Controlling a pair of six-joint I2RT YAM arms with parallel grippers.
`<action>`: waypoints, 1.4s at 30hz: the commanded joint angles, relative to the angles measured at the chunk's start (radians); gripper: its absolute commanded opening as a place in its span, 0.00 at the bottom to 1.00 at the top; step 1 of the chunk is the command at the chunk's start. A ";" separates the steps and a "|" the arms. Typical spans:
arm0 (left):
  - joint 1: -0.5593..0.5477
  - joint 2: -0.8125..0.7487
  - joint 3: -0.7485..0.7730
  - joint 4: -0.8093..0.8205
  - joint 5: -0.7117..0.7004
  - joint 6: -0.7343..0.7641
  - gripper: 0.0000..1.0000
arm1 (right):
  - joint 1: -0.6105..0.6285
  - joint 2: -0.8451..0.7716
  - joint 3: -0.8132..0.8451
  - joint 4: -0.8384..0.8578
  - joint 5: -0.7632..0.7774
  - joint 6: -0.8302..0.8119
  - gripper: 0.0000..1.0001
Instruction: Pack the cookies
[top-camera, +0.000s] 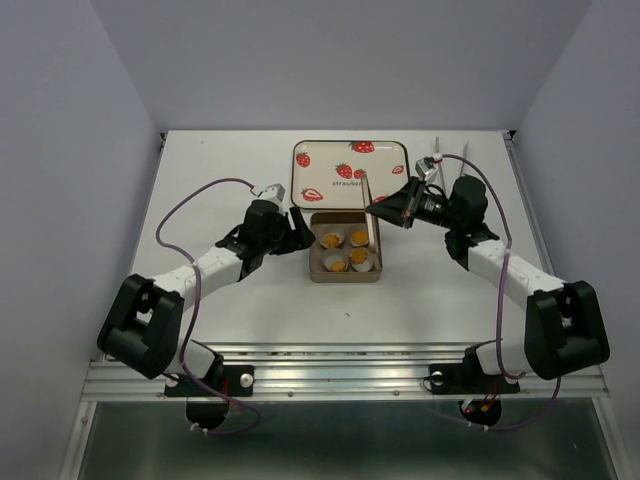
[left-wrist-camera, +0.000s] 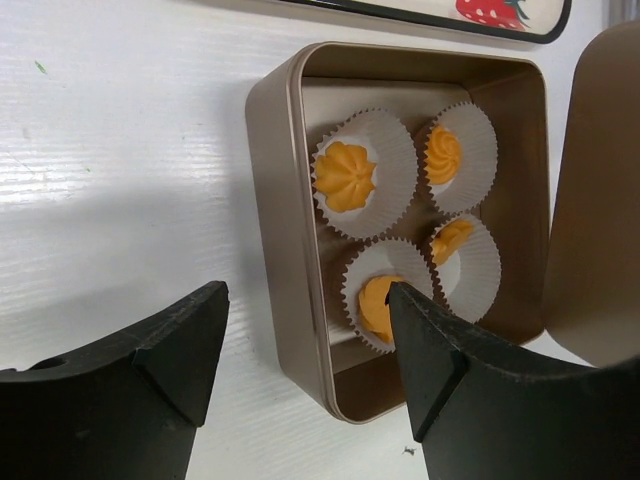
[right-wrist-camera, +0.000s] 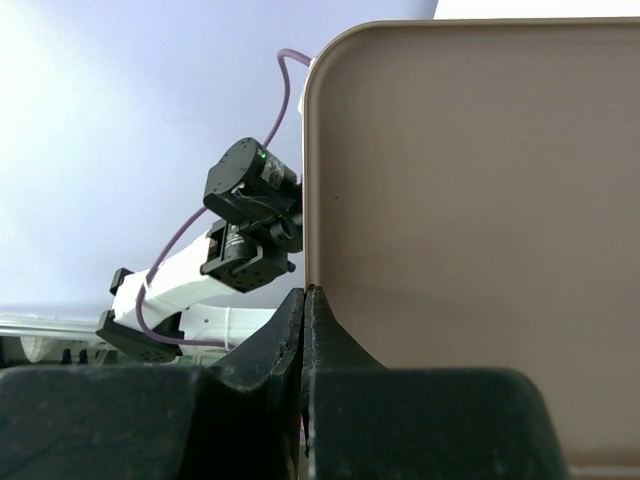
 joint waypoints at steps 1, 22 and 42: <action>-0.015 0.024 0.063 0.019 -0.018 0.013 0.75 | -0.013 0.010 -0.006 0.132 -0.036 0.042 0.01; -0.045 0.125 0.112 -0.004 -0.086 0.014 0.57 | -0.041 0.087 -0.097 0.398 -0.056 0.189 0.04; -0.045 0.134 0.115 -0.012 -0.111 0.011 0.41 | -0.174 0.075 -0.146 0.429 -0.105 0.194 0.09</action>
